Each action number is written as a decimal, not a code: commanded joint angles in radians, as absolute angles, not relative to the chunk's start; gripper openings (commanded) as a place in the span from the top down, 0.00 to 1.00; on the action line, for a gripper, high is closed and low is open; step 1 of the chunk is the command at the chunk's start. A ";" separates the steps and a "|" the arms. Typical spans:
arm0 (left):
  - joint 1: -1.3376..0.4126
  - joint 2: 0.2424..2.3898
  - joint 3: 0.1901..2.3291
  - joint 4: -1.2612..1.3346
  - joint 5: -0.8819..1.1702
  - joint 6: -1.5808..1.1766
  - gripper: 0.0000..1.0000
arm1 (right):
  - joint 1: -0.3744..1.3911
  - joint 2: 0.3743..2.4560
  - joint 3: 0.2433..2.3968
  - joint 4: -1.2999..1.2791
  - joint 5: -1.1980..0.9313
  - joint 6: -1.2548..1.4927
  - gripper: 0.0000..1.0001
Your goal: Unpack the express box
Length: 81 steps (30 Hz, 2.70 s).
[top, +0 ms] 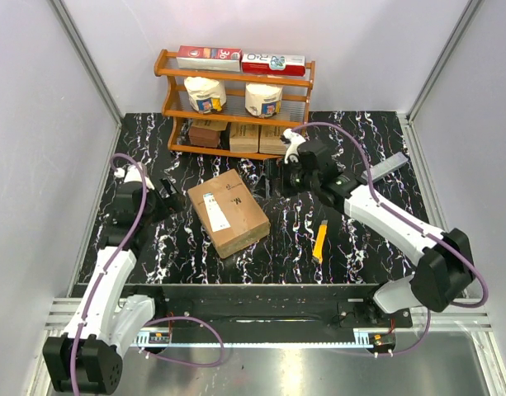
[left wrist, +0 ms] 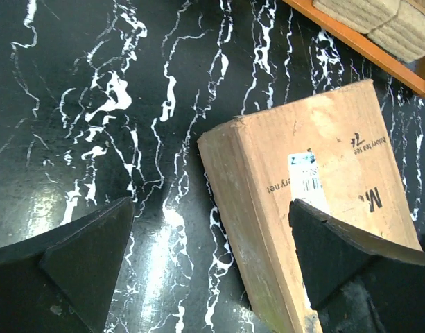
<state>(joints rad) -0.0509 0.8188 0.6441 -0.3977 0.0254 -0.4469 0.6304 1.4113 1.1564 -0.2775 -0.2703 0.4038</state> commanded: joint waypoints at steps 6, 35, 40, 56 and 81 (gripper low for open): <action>-0.044 0.929 0.692 -0.285 0.162 -0.502 0.01 | 0.721 1.500 1.264 -0.296 -0.138 0.345 0.00; -0.044 1.608 1.037 -0.095 0.268 -0.543 0.01 | 0.907 1.488 1.034 -0.371 0.374 0.426 0.00; -0.044 1.615 1.006 -0.107 0.322 -0.529 0.01 | 0.905 1.569 1.103 -0.370 0.414 0.411 0.00; -0.044 1.421 0.741 -0.094 0.314 -0.730 0.01 | 0.825 1.606 1.321 -0.483 0.399 0.341 0.00; -0.041 1.238 0.854 -0.313 0.127 -0.604 0.01 | 0.824 1.603 1.335 -0.634 0.061 0.595 0.50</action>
